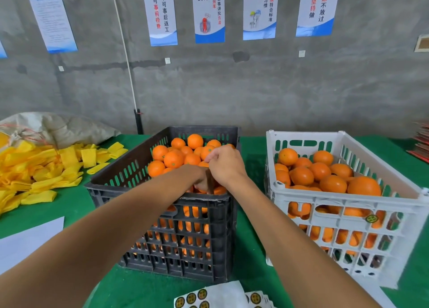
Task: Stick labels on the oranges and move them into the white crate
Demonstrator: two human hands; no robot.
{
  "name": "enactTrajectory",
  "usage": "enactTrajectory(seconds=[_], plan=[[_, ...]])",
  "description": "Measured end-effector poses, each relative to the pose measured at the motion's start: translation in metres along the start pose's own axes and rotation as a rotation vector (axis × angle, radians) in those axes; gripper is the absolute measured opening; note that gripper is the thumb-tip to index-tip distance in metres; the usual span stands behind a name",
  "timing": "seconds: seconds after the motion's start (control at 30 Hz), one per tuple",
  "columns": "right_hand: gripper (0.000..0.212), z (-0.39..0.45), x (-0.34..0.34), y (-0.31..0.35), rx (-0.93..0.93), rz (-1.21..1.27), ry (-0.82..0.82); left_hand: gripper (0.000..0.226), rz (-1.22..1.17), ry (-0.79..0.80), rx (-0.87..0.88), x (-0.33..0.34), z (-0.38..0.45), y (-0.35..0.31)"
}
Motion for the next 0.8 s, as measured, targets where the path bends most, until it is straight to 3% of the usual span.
enactTrajectory(seconds=[0.17,0.33,0.43,0.53,0.8], plan=[[0.028,-0.003,0.002,0.001,-0.015,-0.03,-0.009,0.067,-0.083,-0.061,-0.017,0.0,0.004,0.012],[0.029,-0.005,0.002,0.002,-0.025,-0.033,-0.007,0.047,-0.11,0.07,-0.048,0.006,0.002,0.015],[0.029,-0.005,0.002,0.003,-0.023,-0.033,-0.016,0.047,-0.039,-0.153,-0.14,-0.004,0.002,0.016],[0.028,-0.004,0.001,0.002,-0.021,-0.033,-0.022,0.058,-0.021,0.011,-0.092,-0.001,0.004,0.01],[0.029,-0.004,0.003,0.0,0.006,-0.004,-0.037,0.046,0.078,0.014,-0.116,0.003,0.009,0.015]])
Point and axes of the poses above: each hand's wrist, its own z-axis towards the middle knuckle, its own x-axis out of the palm, y = z × x, the point moved 1 cm from there along z, towards the middle knuckle, and after that the axes turned 5 degrees about -y, right-handed, at the moved point
